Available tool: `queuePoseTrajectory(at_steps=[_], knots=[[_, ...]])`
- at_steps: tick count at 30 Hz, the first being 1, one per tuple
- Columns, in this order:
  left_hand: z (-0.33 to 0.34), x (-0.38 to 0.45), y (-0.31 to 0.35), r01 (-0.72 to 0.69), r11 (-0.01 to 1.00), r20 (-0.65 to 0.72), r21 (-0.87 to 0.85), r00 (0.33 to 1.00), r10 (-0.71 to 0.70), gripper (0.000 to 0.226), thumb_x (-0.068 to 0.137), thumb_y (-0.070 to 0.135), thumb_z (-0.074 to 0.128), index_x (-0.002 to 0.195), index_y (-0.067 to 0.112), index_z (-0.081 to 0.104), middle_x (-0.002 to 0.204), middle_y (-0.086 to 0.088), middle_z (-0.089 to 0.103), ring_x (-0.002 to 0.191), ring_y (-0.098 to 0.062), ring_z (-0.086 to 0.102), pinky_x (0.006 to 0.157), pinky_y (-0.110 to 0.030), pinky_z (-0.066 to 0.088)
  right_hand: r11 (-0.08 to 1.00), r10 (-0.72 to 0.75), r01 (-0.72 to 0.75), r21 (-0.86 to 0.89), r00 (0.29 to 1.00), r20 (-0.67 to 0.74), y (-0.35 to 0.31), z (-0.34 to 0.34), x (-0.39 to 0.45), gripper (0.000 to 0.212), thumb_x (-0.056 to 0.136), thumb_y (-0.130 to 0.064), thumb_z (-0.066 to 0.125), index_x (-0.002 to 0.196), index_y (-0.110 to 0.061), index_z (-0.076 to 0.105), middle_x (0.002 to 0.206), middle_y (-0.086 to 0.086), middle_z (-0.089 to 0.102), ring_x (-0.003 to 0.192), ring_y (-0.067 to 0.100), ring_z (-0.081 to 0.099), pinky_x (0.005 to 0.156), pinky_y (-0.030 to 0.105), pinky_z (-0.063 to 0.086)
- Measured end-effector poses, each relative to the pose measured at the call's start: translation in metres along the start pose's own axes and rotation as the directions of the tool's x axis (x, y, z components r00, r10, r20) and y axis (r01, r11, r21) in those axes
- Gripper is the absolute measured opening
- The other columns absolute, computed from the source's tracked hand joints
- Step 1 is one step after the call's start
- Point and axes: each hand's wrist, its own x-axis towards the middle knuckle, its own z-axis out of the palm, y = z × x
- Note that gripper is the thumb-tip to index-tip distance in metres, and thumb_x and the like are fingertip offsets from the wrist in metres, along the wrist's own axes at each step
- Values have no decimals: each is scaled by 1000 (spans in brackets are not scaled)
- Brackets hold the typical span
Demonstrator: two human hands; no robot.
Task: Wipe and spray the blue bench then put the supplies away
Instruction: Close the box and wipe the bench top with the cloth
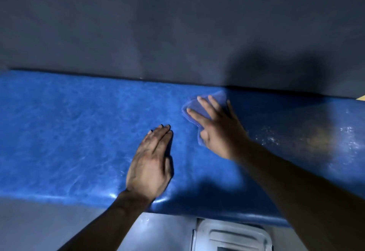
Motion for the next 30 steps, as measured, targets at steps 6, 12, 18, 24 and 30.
queuePoseTrajectory(at_steps=[6, 12, 18, 24, 30], knots=[[3, 0, 2, -3, 999, -29, 47, 1000, 5, 51, 89, 12, 49, 138, 3, 57, 151, -10, 52, 145, -24, 44, 120, -46, 34, 962, 265, -264, 72, 964, -2, -1, -3, -12, 70, 76, -43, 42, 144, -31, 55, 162, 13, 37, 153, 33, 29, 115, 69, 23], [1, 0, 6, 19, 992, 38, 128, 999, -24, 48, 97, 24, 44, 140, 5, 53, 152, -10, 49, 145, -27, 42, 121, -46, 31, 934, 344, -339, 115, 939, -19, -36, -11, -123, 71, 80, -42, 44, 150, -36, 46, 166, 9, 29, 156, 29, 21, 119, 66, 21], [16, -7, 59, 229, 940, 61, 255, 966, -252, 71, 93, 58, 44, 152, 19, 40, 165, -11, 29, 155, -28, 20, 127, -49, 10, 938, 331, -311, 150, 935, -132, -41, -6, -192, 65, 75, -33, 57, 140, -30, 61, 161, 10, 40, 151, 33, 34, 114, 70, 27], [40, -11, 93, 353, 881, 10, 314, 927, -375, 70, 97, 53, 30, 159, 21, 27, 170, -8, 15, 159, -23, 4, 127, -52, 7, 969, 240, -227, 99, 959, -149, -25, -5, -186, 74, 69, -28, 64, 143, -27, 58, 160, 12, 41, 151, 32, 33, 113, 69, 29], [44, -12, 91, 358, 873, -15, 332, 927, -374, 69, 95, 52, 33, 157, 22, 31, 168, -8, 21, 157, -25, 13, 127, -51, 10, 984, 170, -174, 40, 982, 83, 42, -21, -122, 79, 77, -43, 31, 156, -35, 36, 170, 5, 19, 158, 24, 12, 121, 66, 13]])
